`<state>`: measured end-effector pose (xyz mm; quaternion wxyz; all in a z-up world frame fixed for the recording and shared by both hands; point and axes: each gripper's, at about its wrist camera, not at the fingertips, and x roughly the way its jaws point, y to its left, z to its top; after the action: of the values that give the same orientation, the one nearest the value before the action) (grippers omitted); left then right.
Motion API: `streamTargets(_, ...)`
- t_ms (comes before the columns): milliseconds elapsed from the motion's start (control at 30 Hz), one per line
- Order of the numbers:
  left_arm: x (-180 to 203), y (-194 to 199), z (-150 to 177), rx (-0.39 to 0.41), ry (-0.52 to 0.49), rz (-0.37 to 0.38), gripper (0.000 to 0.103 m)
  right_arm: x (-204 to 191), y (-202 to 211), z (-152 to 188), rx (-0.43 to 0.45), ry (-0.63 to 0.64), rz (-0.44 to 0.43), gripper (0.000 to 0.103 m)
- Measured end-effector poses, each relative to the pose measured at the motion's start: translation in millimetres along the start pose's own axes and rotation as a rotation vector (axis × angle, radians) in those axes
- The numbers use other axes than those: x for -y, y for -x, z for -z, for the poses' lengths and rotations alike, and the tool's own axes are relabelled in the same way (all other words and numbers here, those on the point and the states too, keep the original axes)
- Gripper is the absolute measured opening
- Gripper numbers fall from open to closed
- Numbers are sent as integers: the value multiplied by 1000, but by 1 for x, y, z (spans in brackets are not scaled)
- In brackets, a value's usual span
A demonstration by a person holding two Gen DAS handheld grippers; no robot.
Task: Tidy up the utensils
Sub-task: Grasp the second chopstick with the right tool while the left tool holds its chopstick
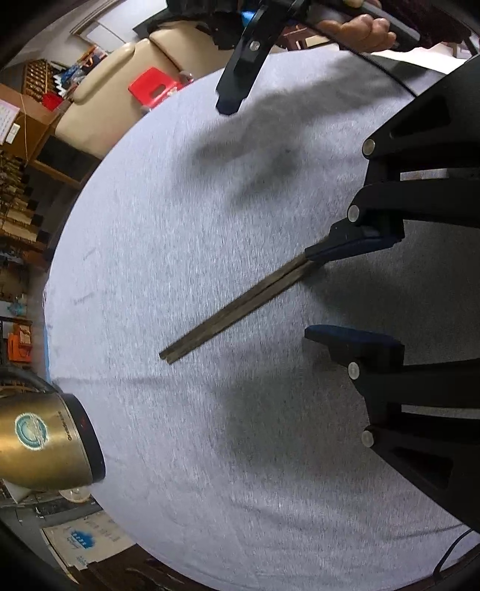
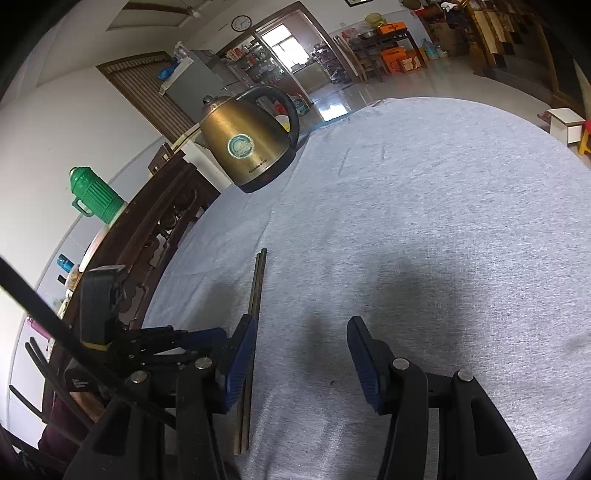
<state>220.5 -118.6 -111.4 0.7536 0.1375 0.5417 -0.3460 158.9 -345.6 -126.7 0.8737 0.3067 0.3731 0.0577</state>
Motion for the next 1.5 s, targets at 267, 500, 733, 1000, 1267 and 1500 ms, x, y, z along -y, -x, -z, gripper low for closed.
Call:
streamTargets(267,7,-12,-3,-12,-5,-12,37,-5,-3,4,-8,10,-9,54)
streamTargets(500,-5,-10,-3,-21,-12,-26,38,-5,-6,5,-19,17,-5,54)
streamTargets(733,-4,-23,-27,-57,14,-112,37,-10,-12,6,-25,13,-13,54)
streamTargets(1000,-38,-36,-70,-48,109,-197,36,-8,-10,6,-28,18,-7,54)
streamTargets(1267,-92,-35,-85,-12,194,-146,8,-7,-20,0,-56,39,2,54)
streamTargets(1500,-115,-21,-60,-20,148,-93,7,-45,-74,-33,-177,167,5,54)
